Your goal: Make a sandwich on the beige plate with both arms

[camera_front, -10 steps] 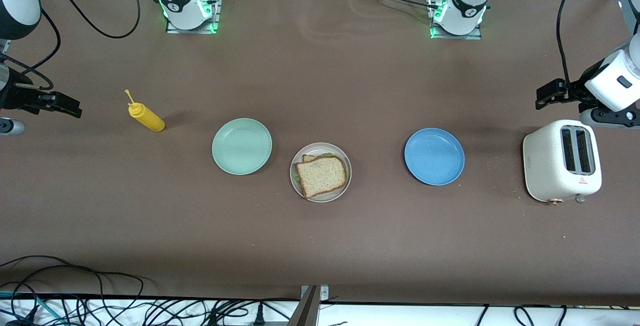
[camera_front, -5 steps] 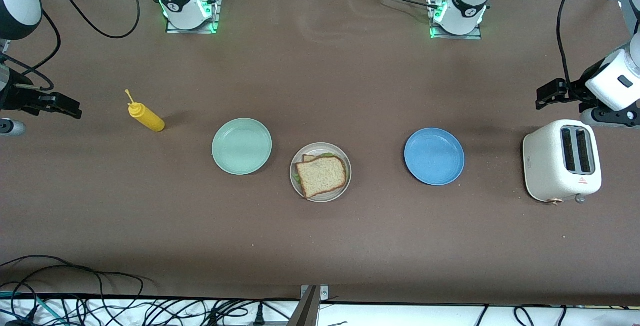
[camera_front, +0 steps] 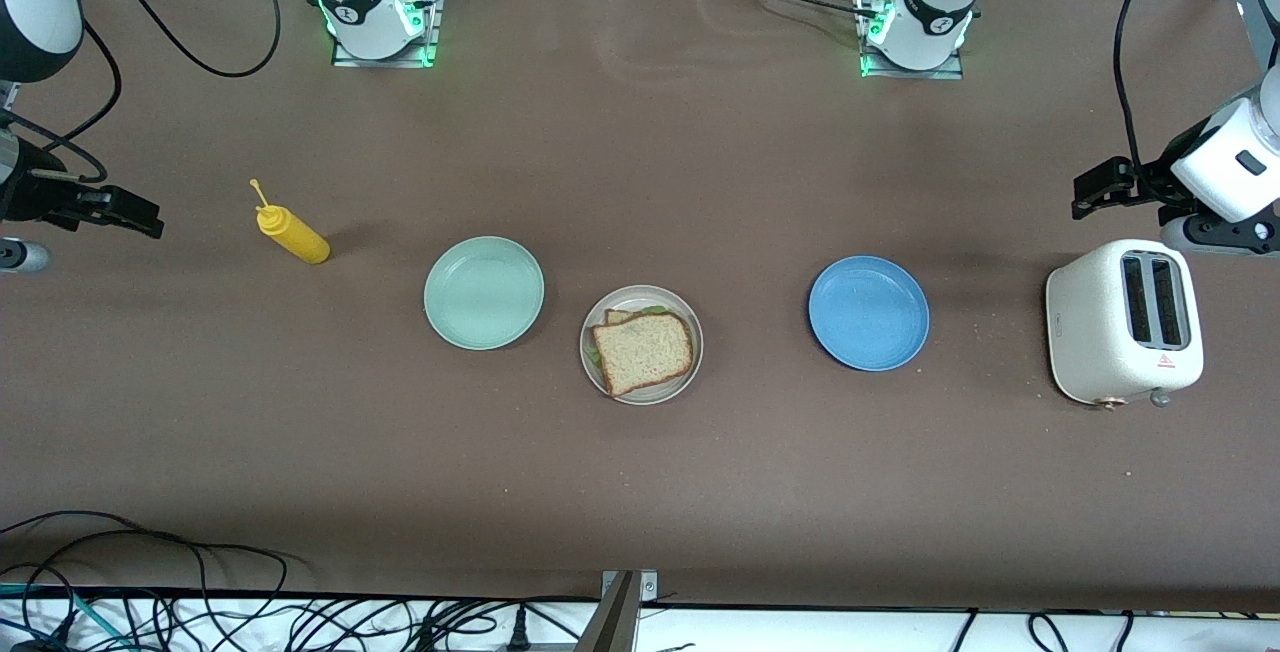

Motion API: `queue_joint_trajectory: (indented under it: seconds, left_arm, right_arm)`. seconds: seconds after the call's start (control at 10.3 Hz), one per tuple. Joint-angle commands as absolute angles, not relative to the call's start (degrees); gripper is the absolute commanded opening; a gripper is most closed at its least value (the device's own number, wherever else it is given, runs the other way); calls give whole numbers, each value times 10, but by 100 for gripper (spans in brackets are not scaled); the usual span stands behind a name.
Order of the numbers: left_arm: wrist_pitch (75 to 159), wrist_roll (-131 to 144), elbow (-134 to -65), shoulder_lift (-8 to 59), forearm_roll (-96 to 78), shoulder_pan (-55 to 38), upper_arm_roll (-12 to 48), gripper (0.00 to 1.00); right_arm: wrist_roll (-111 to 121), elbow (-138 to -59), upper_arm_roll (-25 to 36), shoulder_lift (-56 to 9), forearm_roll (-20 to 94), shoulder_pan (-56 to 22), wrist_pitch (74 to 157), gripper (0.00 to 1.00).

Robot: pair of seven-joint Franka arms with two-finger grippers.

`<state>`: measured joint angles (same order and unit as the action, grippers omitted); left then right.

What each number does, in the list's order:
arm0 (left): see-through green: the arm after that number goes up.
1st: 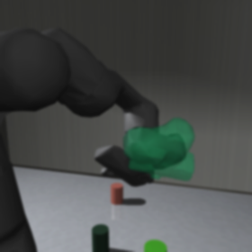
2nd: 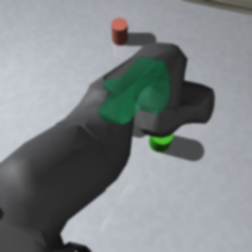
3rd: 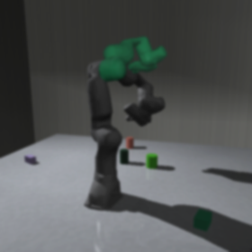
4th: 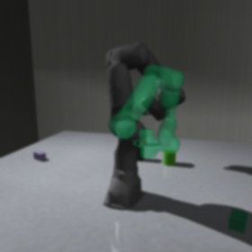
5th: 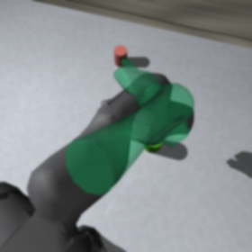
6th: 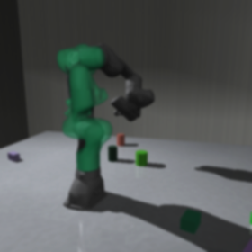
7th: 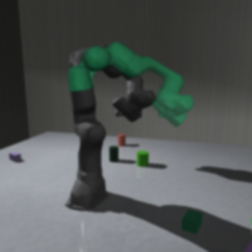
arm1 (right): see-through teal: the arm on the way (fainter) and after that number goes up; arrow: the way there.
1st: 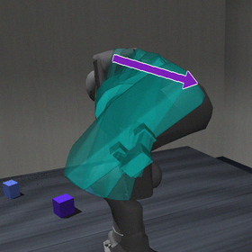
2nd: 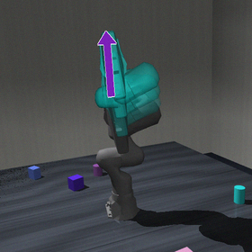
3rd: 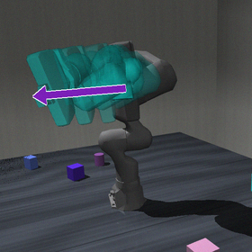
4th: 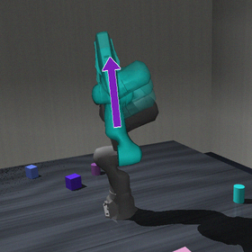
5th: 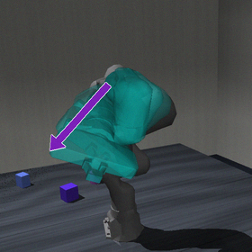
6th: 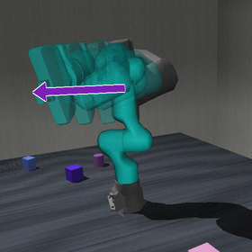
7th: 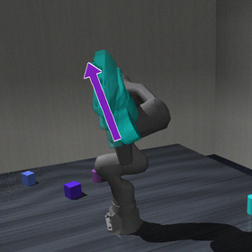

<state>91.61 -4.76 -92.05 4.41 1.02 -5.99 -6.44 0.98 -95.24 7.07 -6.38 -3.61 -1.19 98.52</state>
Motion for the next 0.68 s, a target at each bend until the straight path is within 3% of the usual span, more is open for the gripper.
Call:
queue_joint_trajectory:
  seconds: [0.0, 0.29, 0.58]
  left_arm:
    - [904, -53, -902, 53, 22, -56, -62, 100]
    - [904, -53, -902, 53, 22, -57, -62, 100]
    - [903, -53, -902, 53, 22, -57, -62, 100]
  right_arm:
    - [6, -948, 81, -71, -34, -4, 976, 100]
    - [6, -947, 72, -59, -33, -9, 967, 100]
    - [-15, -895, 70, -77, 32, -11, 973, 100]
